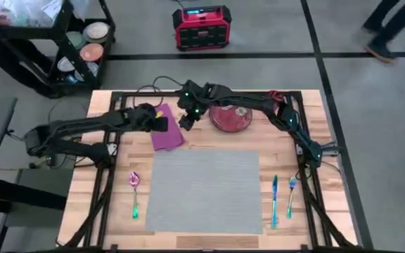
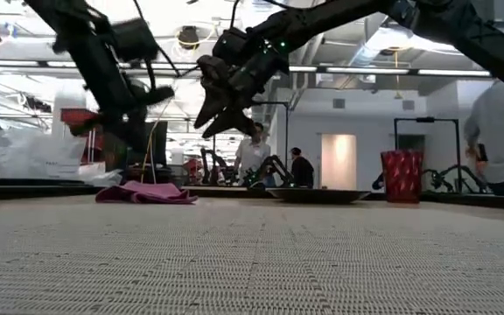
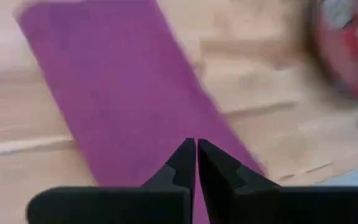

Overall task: Set table place
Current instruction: Put the violet table napkin on the gray table mat

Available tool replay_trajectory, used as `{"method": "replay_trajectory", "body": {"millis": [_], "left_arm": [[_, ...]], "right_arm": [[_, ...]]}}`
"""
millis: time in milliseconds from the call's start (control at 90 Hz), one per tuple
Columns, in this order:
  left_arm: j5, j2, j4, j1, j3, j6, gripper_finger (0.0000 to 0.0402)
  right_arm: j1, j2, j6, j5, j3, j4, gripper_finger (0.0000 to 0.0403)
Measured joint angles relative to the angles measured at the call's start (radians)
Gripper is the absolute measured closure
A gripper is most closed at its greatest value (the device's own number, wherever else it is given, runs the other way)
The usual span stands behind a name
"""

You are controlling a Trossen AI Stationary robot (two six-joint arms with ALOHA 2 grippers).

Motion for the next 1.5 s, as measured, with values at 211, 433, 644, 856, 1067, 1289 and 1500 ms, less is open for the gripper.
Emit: {"method": "replay_trajectory", "body": {"millis": [211,433,644,856,1067,1289,1500], "left_arm": [[0.016,0.118,0.019,0.001,0.0,-0.025,0.0401],[0.148,0.305,0.102,0.016,0.004,0.03,0.0401],[0.26,0.403,0.43,-0.02,0.012,-0.09,0.0401],[0.262,0.38,0.373,-0.043,0.035,-0.184,0.0401],[0.265,0.223,0.461,-0.107,0.091,-0.221,0.0401],[0.061,0.07,0.002,-0.118,0.132,-0.194,0.0401],[0.032,0.148,0.098,-0.028,0.031,-0.087,0.0401]], "right_arm": [[0.0,-0.012,-0.043,0.002,0.0,-0.079,0.0285],[0.0,-0.029,-0.109,0.056,-0.001,-0.195,0.0285],[-0.019,-0.058,-0.184,0.139,-0.001,-0.316,0.0285],[-0.081,-0.076,-0.331,0.183,0.0,-0.354,0.0285],[-0.141,-0.074,-0.406,-0.016,-0.003,-0.341,0.0272],[-0.151,-0.072,-0.341,-0.018,-0.017,-0.196,0.0247],[-0.176,-0.071,-0.269,0.014,-0.013,-0.138,0.0263]]}}
